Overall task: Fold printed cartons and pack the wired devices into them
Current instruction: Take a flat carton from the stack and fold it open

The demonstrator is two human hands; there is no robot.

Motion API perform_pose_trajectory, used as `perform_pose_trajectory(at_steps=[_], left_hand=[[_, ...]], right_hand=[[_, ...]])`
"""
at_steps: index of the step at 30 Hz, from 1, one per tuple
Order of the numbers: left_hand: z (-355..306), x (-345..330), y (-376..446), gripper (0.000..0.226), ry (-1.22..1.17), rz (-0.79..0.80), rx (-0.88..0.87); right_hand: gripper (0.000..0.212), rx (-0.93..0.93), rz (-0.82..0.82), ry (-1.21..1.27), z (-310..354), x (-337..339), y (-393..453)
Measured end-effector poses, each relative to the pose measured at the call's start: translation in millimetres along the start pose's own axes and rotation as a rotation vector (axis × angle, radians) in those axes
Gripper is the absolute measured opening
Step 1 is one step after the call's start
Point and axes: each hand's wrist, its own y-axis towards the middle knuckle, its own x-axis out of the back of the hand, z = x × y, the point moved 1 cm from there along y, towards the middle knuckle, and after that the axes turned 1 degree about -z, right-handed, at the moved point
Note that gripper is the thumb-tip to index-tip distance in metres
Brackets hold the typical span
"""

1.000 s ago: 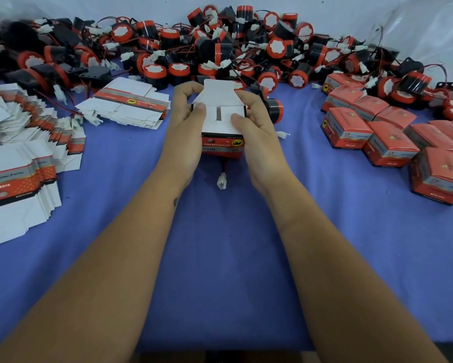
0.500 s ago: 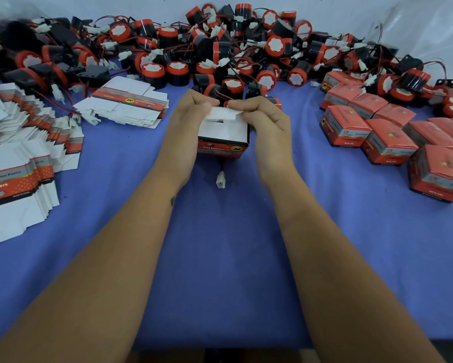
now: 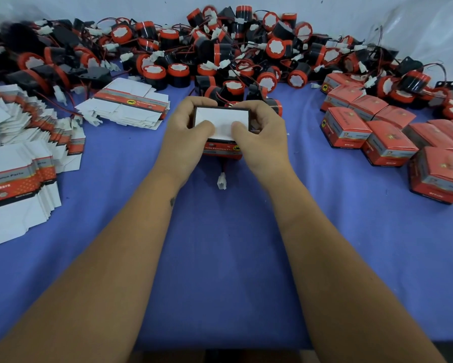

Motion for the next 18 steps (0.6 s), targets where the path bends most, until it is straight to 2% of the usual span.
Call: perform_pose_trajectory(at_steps=[3, 6, 10, 12, 15, 16, 18], left_hand=[[0.6, 0.3, -0.9, 0.03, -0.002, -0.01, -0.031], [-1.9, 0.2, -1.7, 0.024, -0.091, -0.071, -0.036], [-4.2, 4.2, -1.4, 0.015, -0.141, -0.198, -0.158], [-6.1, 3.9, -3.7, 0.012, -0.029, -0.231, -0.276], [-7.2, 0.7, -5.8, 0.016, 0.161, -0.189, -0.446], [-6.6, -0.5, -7.6, 0.021, 0.234, -0.163, -0.511], [-3.5, -2.0, -9.5, 0.031, 0.389, -0.132, -0.6]], right_hand=[[0.023, 0.004, 0.007, 0.007, -1.5, 1.1, -0.3], [0.019, -0.063, -0.041, 0.183, -1.8, 3.3, 0.4], [0.046, -0.14, -0.07, -0.009, -7.3, 6.1, -1.7], [0.06, -0.224, -0.001, -0.081, -7.3, 4.1, -1.7], [0.079, -0.41, 0.089, 0.008, -1.2, -2.0, -1.6], [0.079, -0.434, 0.095, 0.066, -1.9, -2.2, -2.1], [0.055, -0.328, 0.141, 0.133, -3.0, -0.5, -3.1]])
